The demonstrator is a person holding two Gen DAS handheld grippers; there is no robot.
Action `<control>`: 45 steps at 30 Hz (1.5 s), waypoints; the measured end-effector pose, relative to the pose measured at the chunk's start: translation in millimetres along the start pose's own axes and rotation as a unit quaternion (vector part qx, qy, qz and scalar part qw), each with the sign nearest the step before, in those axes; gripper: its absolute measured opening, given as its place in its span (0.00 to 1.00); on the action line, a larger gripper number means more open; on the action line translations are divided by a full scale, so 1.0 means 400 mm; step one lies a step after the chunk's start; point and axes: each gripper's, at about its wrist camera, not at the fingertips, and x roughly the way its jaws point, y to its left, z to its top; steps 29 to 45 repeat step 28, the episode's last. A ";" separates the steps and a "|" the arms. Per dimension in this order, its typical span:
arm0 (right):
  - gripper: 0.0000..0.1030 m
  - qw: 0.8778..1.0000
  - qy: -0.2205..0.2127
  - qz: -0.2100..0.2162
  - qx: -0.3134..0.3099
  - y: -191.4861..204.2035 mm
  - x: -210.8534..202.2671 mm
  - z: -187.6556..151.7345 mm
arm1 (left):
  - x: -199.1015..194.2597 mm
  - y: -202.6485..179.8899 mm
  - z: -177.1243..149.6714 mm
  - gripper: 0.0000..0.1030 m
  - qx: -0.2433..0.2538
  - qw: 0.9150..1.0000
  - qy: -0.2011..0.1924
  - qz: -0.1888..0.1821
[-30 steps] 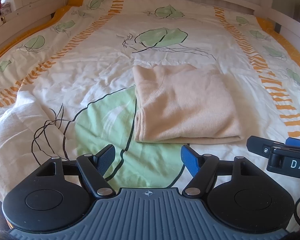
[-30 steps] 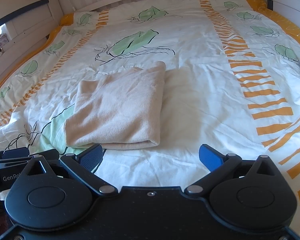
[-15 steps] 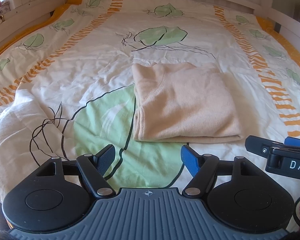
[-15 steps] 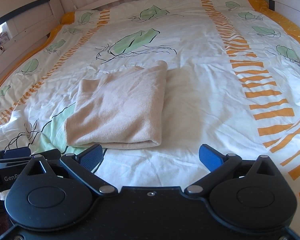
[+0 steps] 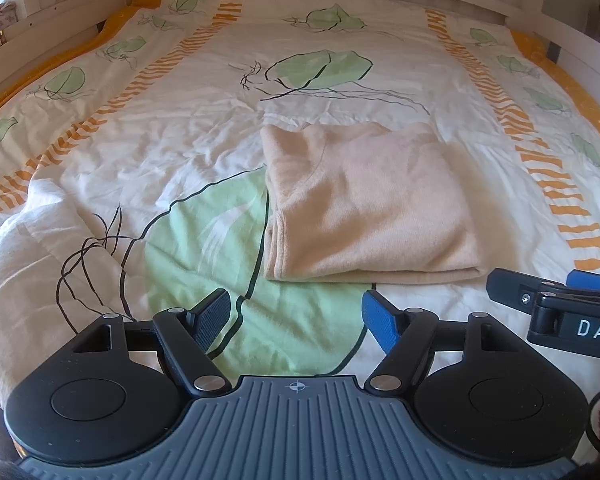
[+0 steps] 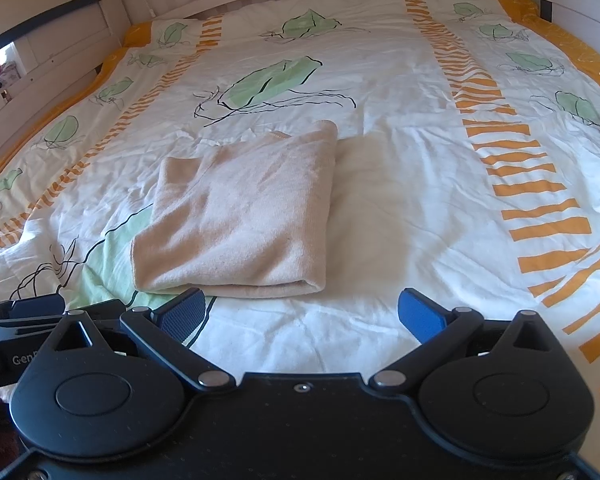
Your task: Fold small clothes
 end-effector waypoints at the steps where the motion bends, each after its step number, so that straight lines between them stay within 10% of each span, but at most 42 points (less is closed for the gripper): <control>1: 0.99 1.000 0.000 0.000 -0.001 0.002 0.000 0.000 | 0.000 -0.001 0.000 0.69 0.000 1.000 0.000 0.000; 45: 0.99 1.000 0.019 0.008 -0.008 -0.004 0.036 0.017 | 0.030 -0.004 0.019 0.69 0.008 1.000 0.012 -0.007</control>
